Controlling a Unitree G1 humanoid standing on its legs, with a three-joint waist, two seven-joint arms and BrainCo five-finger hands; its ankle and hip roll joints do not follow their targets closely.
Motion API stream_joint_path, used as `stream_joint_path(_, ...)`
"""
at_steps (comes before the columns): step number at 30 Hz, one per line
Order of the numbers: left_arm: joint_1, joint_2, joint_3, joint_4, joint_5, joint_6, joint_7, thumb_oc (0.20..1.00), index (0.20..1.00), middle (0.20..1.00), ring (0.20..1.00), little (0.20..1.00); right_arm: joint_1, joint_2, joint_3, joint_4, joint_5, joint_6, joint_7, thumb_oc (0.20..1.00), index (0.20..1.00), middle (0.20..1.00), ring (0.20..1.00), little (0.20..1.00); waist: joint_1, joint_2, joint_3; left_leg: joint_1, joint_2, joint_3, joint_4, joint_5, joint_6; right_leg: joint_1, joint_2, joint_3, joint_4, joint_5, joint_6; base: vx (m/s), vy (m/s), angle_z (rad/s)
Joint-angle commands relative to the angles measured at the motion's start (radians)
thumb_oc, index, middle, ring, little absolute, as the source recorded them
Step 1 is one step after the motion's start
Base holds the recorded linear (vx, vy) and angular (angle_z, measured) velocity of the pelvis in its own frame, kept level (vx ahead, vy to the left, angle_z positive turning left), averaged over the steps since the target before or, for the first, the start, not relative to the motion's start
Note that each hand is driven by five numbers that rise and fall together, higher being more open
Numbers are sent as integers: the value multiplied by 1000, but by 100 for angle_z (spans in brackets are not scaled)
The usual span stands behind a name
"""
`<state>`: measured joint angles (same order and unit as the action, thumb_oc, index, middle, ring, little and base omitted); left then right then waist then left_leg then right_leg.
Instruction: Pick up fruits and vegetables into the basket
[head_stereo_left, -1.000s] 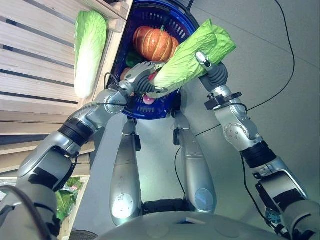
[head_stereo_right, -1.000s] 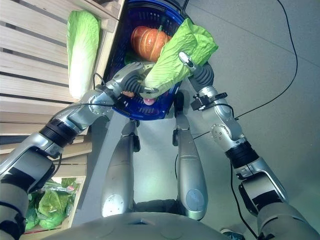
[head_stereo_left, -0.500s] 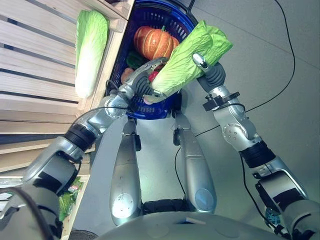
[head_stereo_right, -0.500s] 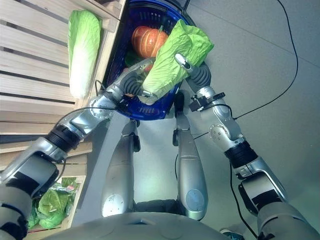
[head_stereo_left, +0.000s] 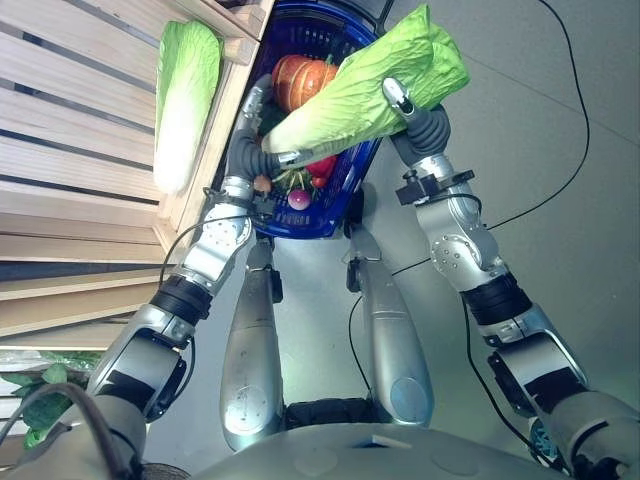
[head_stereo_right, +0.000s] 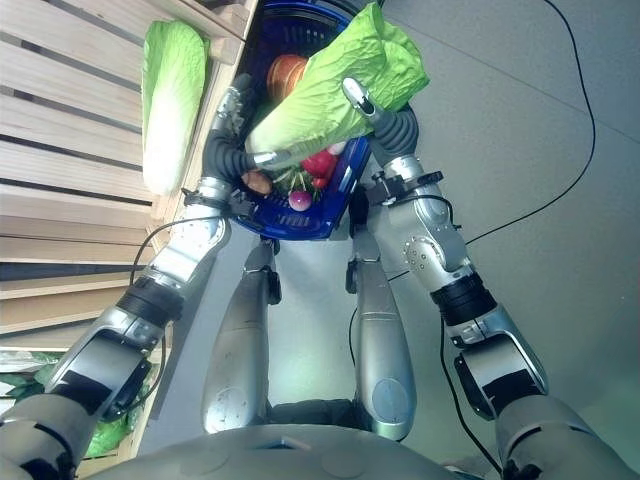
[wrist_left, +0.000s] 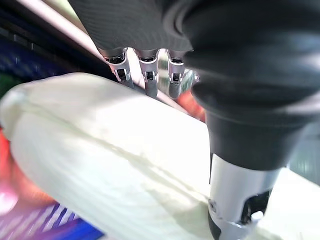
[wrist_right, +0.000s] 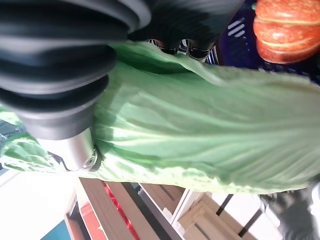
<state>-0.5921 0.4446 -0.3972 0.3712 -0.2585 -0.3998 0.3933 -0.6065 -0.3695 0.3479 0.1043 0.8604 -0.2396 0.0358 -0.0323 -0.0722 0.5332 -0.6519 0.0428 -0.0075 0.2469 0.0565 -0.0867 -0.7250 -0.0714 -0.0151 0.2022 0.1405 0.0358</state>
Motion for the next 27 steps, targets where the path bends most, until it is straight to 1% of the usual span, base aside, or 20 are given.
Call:
stream_joint_path(1, -48, 22, 163, 12, -36, -71, 124, 1000, 1000, 1000, 1000, 1000, 48, -24, -14, -61, -67, -6, -2, 200, 200, 200, 200, 200, -5, 36, -13, -3, -57, 3, -32, -7, 15, 64, 36, -74, 81, -135, 43, 10, 37, 2)
stream_joint_path(5, -69, 34, 185, 48, -38, -60, 159, 1000, 1000, 1000, 1000, 1000, 18, -45, -7, -5, -149, 6, -68, 200, 200, 200, 200, 200, -5, 47, -13, -8, -57, 4, -26, -7, 13, 57, 33, -73, 87, -139, 40, 6, 17, 0)
stream_joint_path(8, -88, 41, 192, 88, -40, -57, 180, 1000, 1000, 1000, 1000, 1000, -19, -61, 6, 65, -170, 14, -105, 200, 200, 200, 200, 200, 0, 57, -13, -8, -58, 3, -23, -8, 12, 57, 29, -76, 91, -144, 38, 1, 12, 1)
stream_joint_path(11, -119, 47, 187, 143, -43, -54, 198, 1000, 1000, 1000, 1000, 1000, -84, -79, 17, 148, -175, 51, -141, 200, 200, 200, 200, 200, 8, 66, -13, -12, -62, 0, -15, -8, 9, 54, 23, -81, 96, -146, 36, 0, 0, 0)
stream_joint_path(17, -184, 56, 173, 231, -52, -50, 188, 1000, 1000, 1000, 1000, 1000, -214, -95, 41, 321, -178, 103, -153, 200, 200, 200, 200, 200, 26, 84, -13, -16, -65, -4, -5, -8, 6, 47, 16, -91, 111, -151, 33, 2, 1, 1)
stream_joint_path(18, -197, 61, 168, 240, -54, -41, 186, 1000, 1000, 1000, 1000, 1000, -235, -99, 46, 347, -175, 119, -152, 200, 200, 200, 200, 200, 29, 87, -13, -17, -66, -5, -4, -8, 6, 47, 14, -93, 113, -152, 32, 8, 2, 7)
stream_joint_path(21, -229, 67, 146, 269, -47, -23, 194, 1000, 1000, 1000, 1000, 1000, -286, -94, 68, 418, -175, 136, -157, 200, 200, 200, 200, 200, 38, 94, -13, -23, -70, -7, 3, -7, 5, 40, 12, -98, 122, -153, 31, 9, 1, 9)
stream_joint_path(27, -283, 90, 101, 338, 3, 14, 208, 1000, 1000, 1000, 1000, 1000, -379, -87, 110, 567, -180, 189, -165, 200, 200, 200, 200, 200, 53, 106, -13, -31, -75, -11, 15, -7, 4, 30, 6, -105, 134, -153, 29, 5, -2, 4)
